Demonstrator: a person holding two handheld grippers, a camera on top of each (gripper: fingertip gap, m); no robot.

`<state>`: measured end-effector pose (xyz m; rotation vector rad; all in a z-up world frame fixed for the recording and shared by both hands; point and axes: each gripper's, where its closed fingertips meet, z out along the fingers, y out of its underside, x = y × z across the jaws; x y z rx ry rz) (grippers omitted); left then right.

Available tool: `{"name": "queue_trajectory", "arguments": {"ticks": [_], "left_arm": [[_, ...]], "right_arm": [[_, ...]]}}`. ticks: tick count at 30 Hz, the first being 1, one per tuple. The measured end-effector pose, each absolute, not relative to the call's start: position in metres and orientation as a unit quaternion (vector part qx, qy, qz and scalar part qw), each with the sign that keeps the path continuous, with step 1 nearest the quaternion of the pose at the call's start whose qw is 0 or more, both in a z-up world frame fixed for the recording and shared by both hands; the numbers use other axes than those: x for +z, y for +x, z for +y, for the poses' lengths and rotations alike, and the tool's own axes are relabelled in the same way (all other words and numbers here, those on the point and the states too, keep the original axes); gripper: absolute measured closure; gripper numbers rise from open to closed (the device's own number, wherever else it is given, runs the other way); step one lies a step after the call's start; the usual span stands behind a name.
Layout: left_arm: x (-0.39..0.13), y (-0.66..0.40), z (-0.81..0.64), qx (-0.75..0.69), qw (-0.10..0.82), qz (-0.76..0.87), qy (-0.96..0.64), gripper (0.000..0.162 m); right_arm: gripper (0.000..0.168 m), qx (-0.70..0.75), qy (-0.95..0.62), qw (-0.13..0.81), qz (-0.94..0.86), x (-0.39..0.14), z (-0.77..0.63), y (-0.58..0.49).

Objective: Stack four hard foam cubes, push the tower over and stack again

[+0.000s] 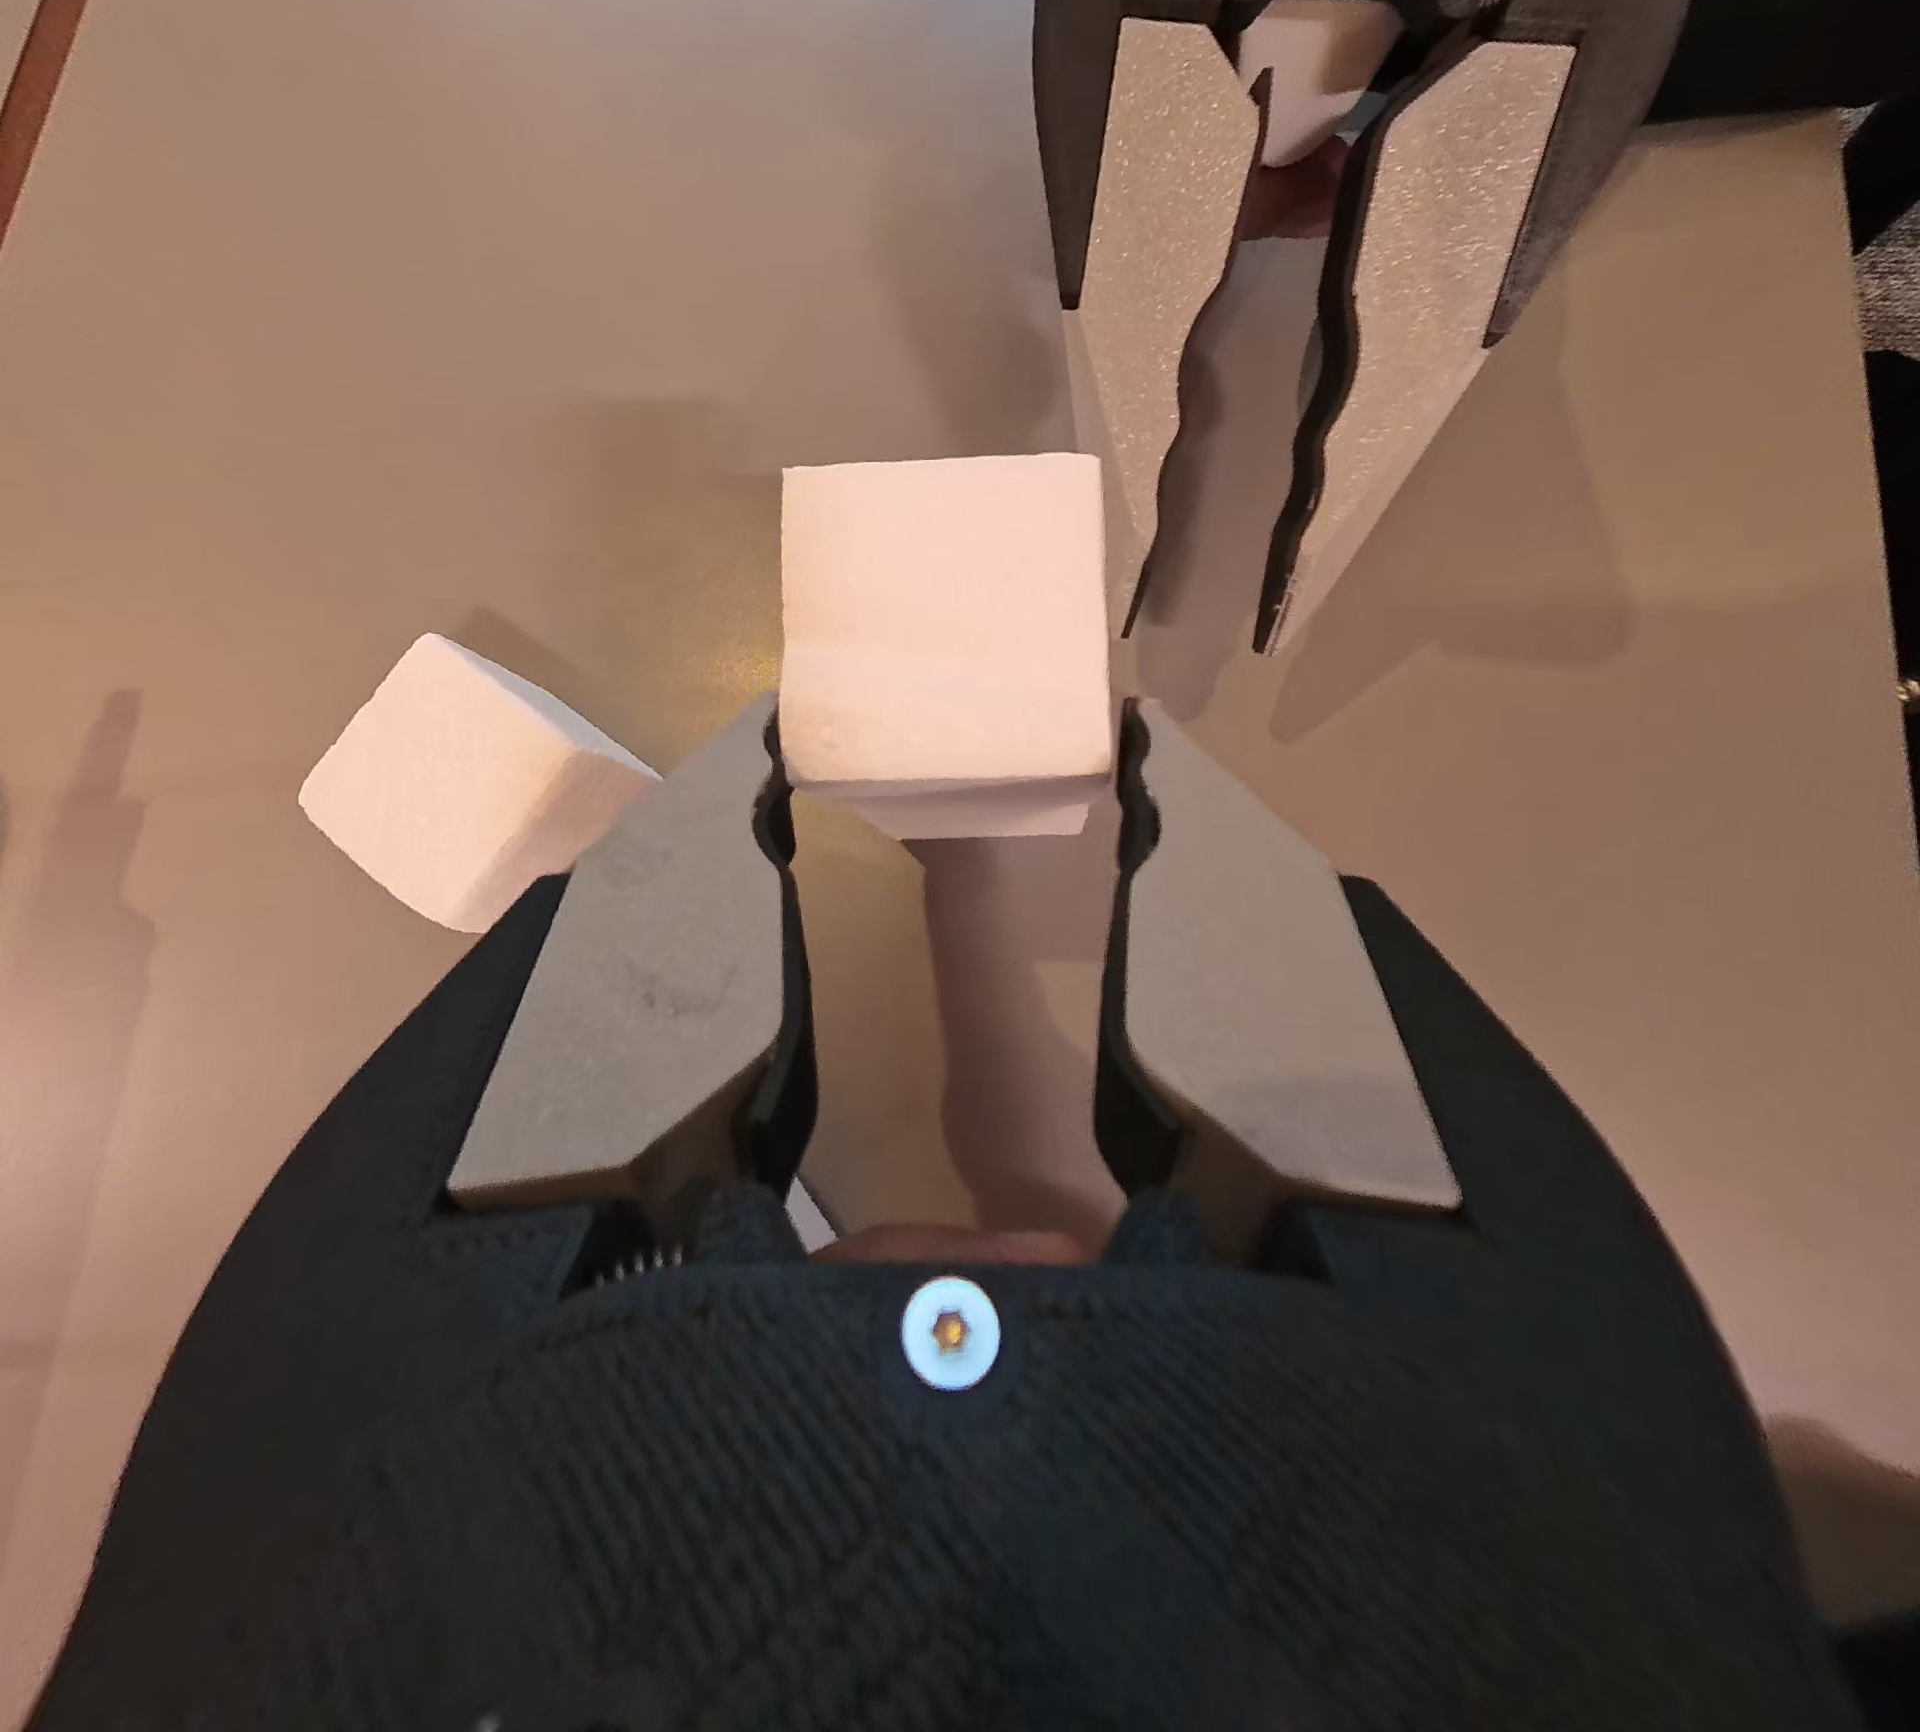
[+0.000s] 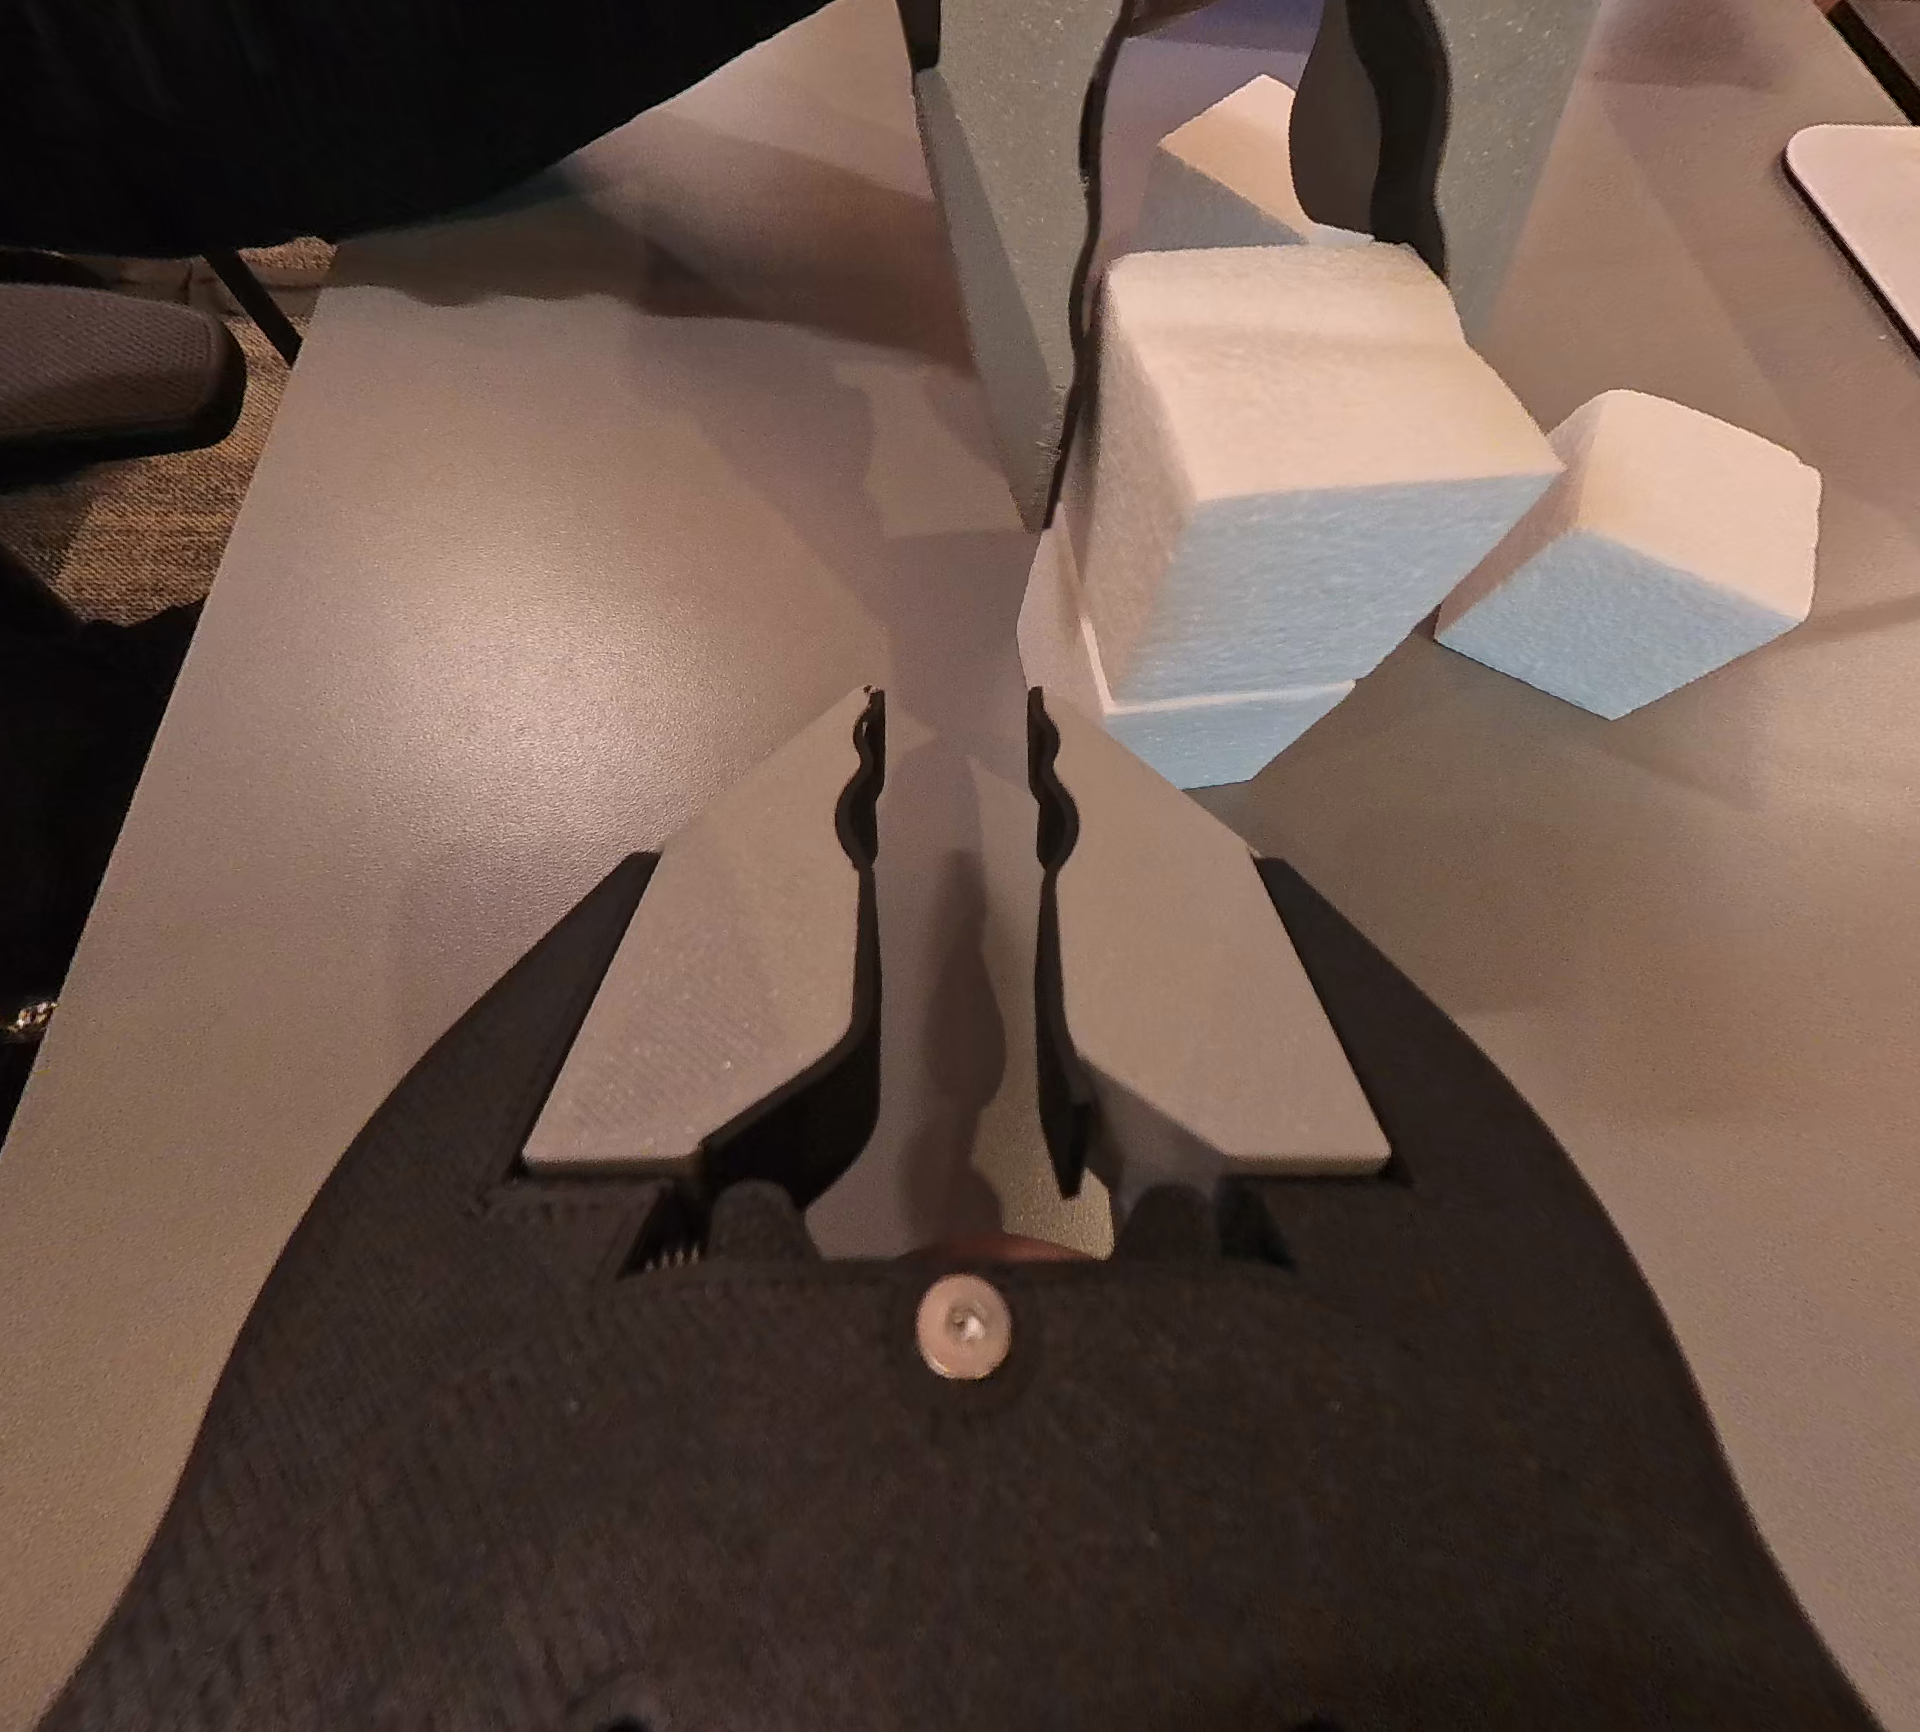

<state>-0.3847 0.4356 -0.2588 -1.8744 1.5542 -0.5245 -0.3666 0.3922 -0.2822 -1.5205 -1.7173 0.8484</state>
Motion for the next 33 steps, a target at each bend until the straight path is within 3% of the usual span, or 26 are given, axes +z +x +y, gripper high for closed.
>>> {"name": "queue_trajectory", "arguments": {"ticks": [9, 20, 27, 33], "left_arm": [[-0.258, -0.388, 0.435, -0.205, 0.321, 0.585, -0.716, 0.085], [-0.209, -0.455, 0.463, -0.204, 0.417, 0.464, -0.755, 0.084], [-0.239, -0.500, 0.483, -0.189, 0.372, 0.340, -0.843, 0.089], [-0.280, -0.510, 0.478, -0.129, 0.295, 0.340, -0.884, 0.089]], "right_arm": [[0.144, 0.326, -0.584, 0.340, -0.662, -0.283, 0.392, -0.367], [0.143, 0.331, -0.582, 0.350, -0.655, -0.276, 0.394, -0.365], [0.144, 0.328, -0.586, 0.354, -0.651, -0.275, 0.397, -0.364], [0.144, 0.334, -0.586, 0.364, -0.642, -0.268, 0.401, -0.361]]}}
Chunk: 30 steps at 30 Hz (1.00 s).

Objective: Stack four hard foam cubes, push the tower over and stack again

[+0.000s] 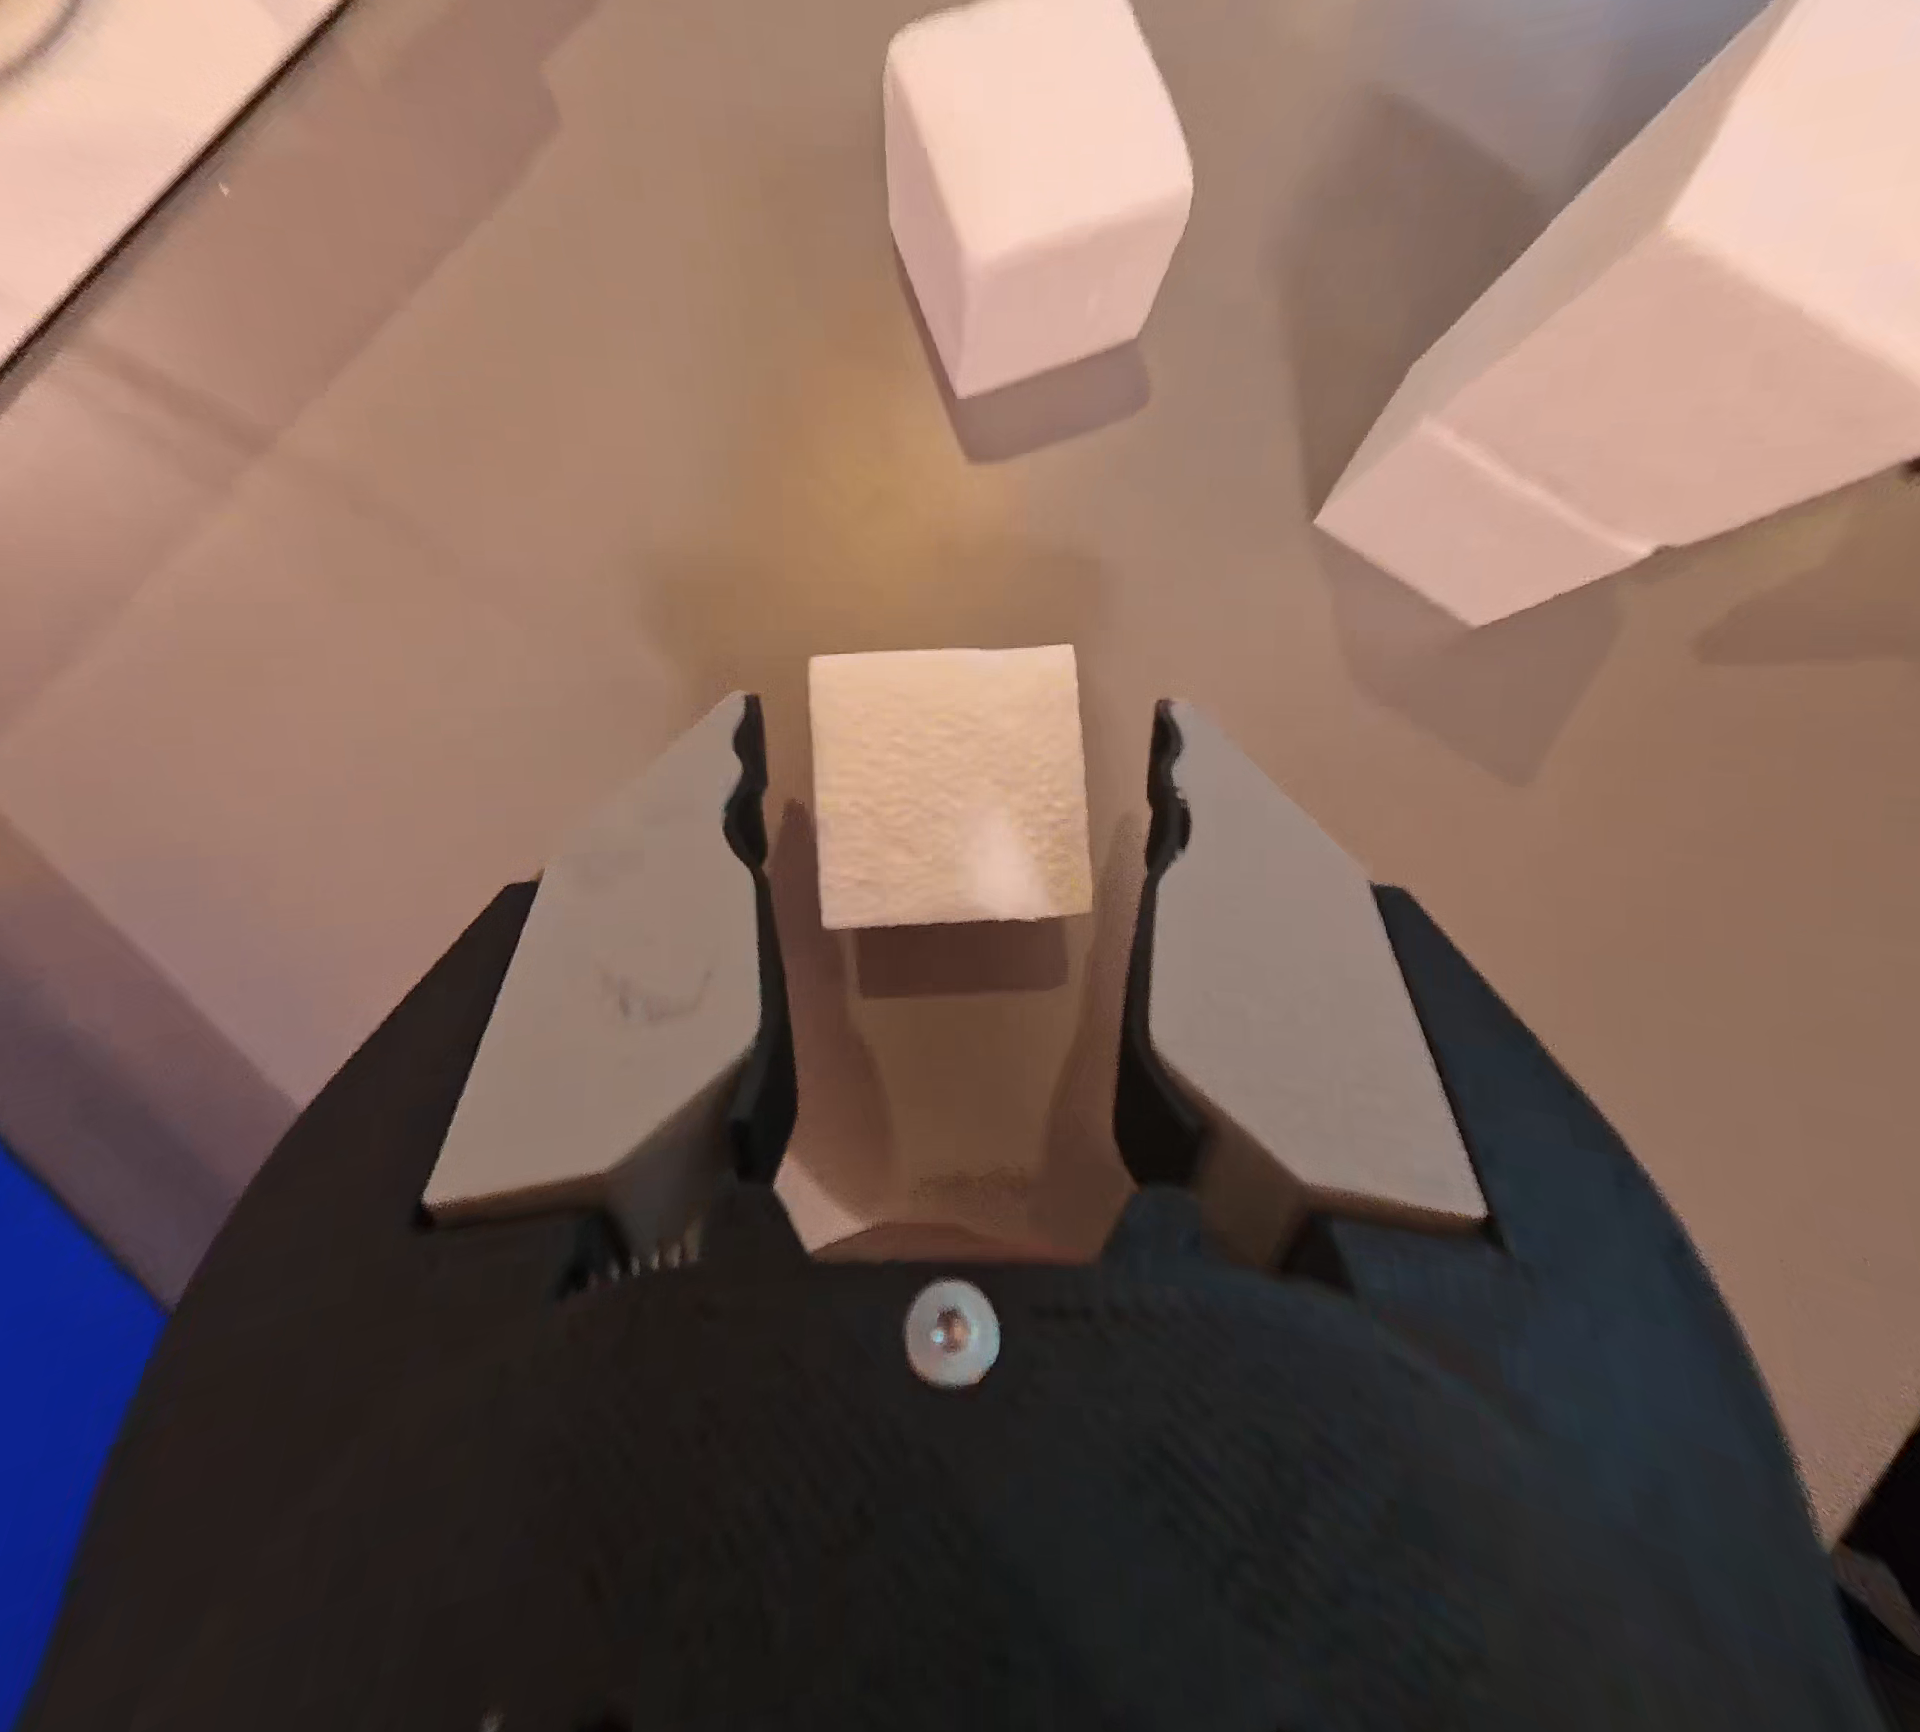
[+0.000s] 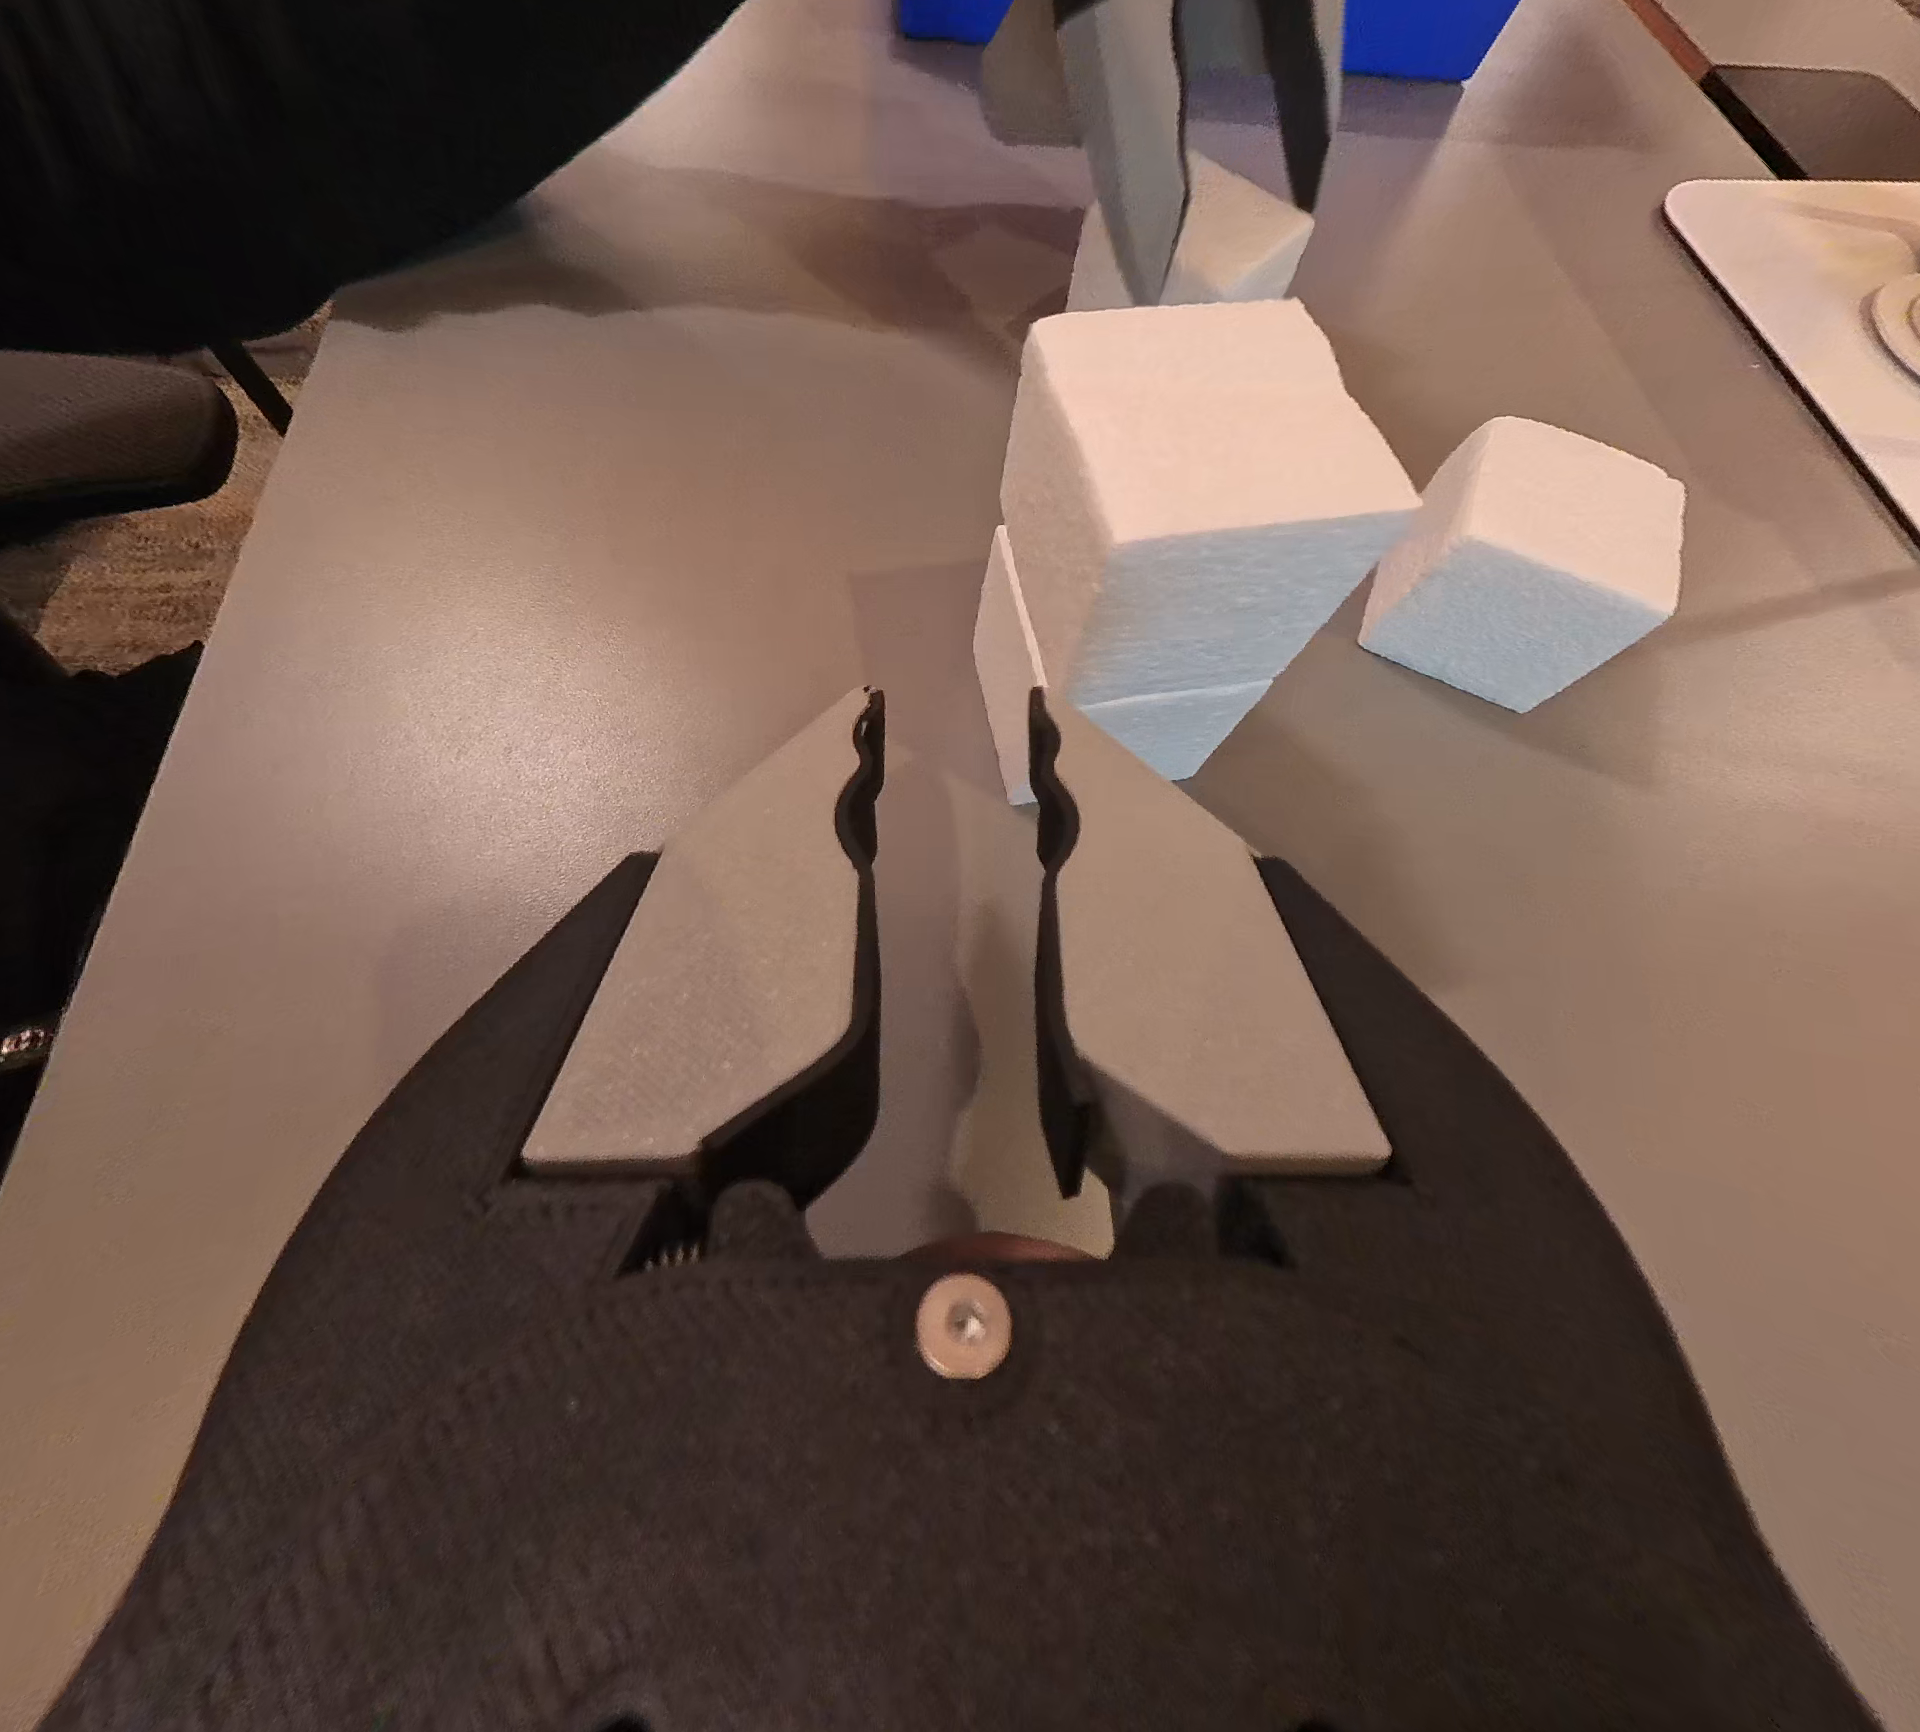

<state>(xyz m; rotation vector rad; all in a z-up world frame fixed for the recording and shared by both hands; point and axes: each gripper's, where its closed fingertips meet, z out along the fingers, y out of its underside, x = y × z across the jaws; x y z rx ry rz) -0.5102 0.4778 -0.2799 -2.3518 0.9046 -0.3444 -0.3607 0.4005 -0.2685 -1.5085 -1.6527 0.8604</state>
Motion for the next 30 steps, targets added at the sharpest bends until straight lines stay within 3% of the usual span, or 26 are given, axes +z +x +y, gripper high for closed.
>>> {"name": "queue_trajectory", "arguments": {"ticks": [3, 8, 19, 30], "left_arm": [[-0.298, -0.518, 0.475, -0.088, 0.257, 0.351, -0.896, 0.104], [-0.302, -0.520, 0.475, -0.069, 0.251, 0.367, -0.893, 0.106], [-0.233, -0.469, 0.467, -0.183, 0.350, 0.406, -0.824, 0.106], [-0.191, -0.400, 0.455, -0.187, 0.321, 0.525, -0.766, 0.105]], "right_arm": [[0.144, 0.341, -0.584, 0.373, -0.635, -0.262, 0.403, -0.358], [0.144, 0.367, -0.573, 0.381, -0.626, -0.250, 0.401, -0.353], [0.145, 0.387, -0.543, 0.365, -0.650, -0.248, 0.387, -0.341], [0.144, 0.373, -0.550, 0.368, -0.650, -0.250, 0.392, -0.336]]}}
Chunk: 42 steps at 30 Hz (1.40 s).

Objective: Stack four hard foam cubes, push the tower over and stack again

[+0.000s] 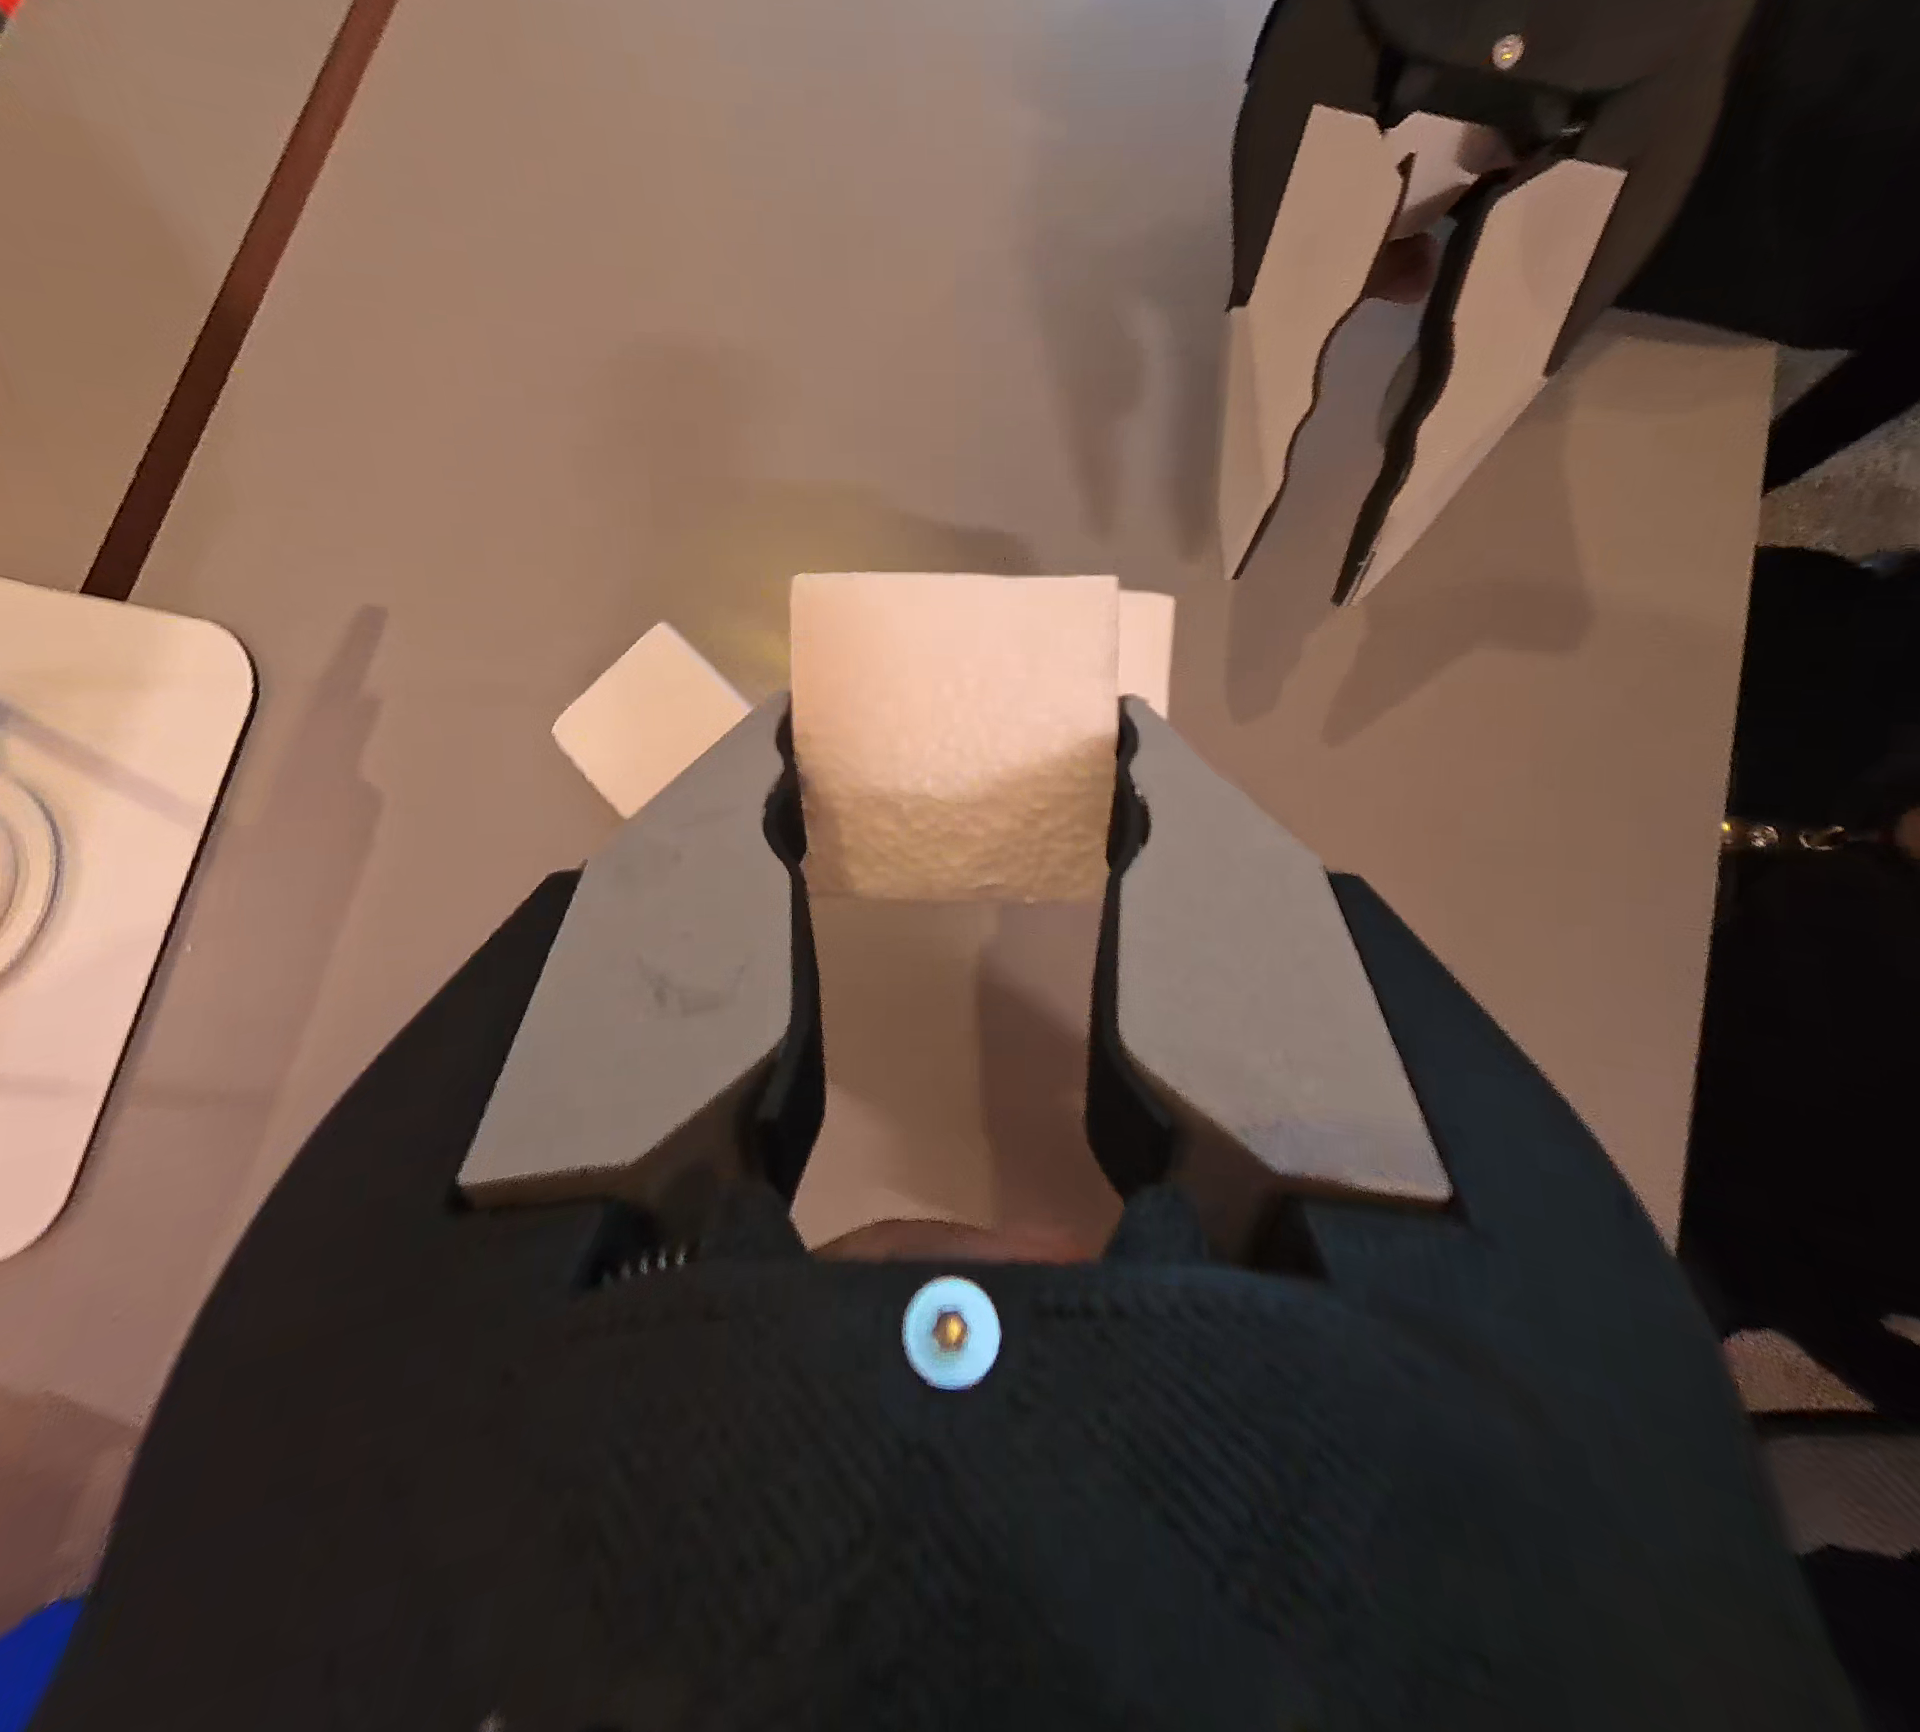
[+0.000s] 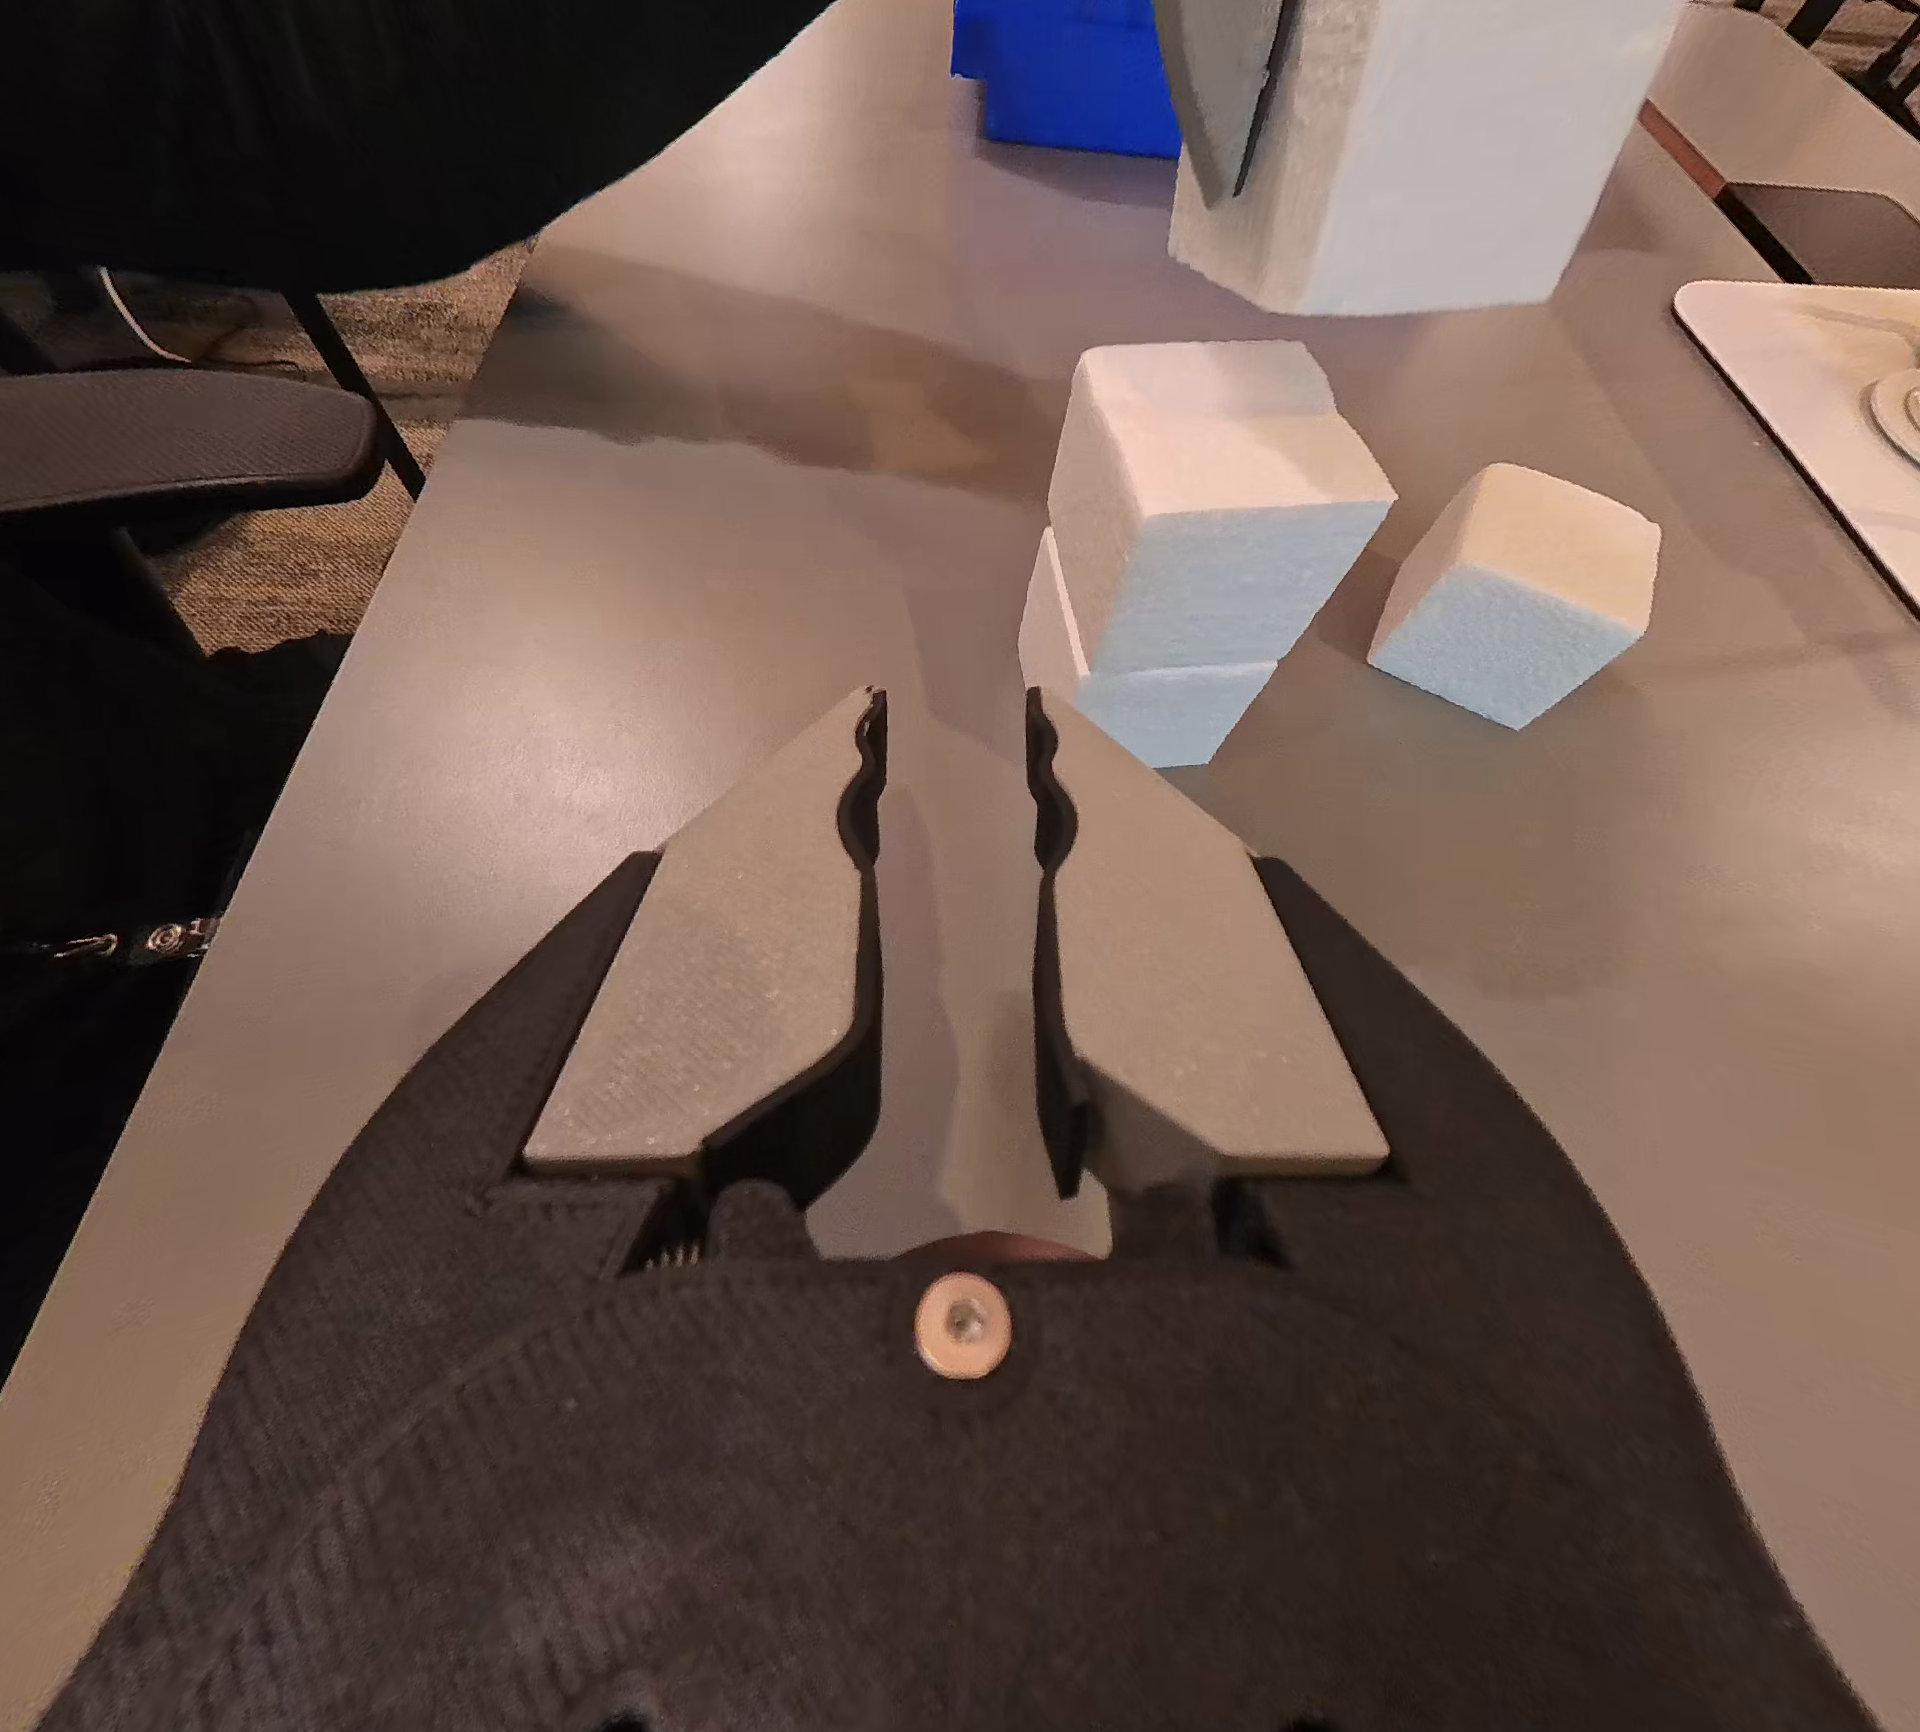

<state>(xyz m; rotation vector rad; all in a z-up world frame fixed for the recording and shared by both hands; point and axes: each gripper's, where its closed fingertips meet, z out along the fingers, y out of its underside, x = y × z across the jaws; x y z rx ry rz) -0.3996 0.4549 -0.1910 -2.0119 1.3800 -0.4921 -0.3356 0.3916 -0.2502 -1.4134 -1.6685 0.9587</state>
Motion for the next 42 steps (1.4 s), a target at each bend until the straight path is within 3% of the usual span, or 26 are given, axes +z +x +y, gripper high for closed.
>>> {"name": "queue_trajectory", "arguments": {"ticks": [30, 37, 42], "left_arm": [[-0.201, -0.370, 0.441, -0.193, 0.279, 0.572, -0.747, 0.101], [-0.168, -0.370, 0.453, -0.241, 0.356, 0.520, -0.738, 0.093], [-0.138, -0.409, 0.503, -0.283, 0.463, 0.348, -0.765, 0.100]], "right_arm": [[0.144, 0.365, -0.551, 0.367, -0.654, -0.252, 0.392, -0.331], [0.144, 0.365, -0.550, 0.370, -0.654, -0.251, 0.391, -0.330], [0.144, 0.365, -0.550, 0.372, -0.653, -0.250, 0.392, -0.330]]}}
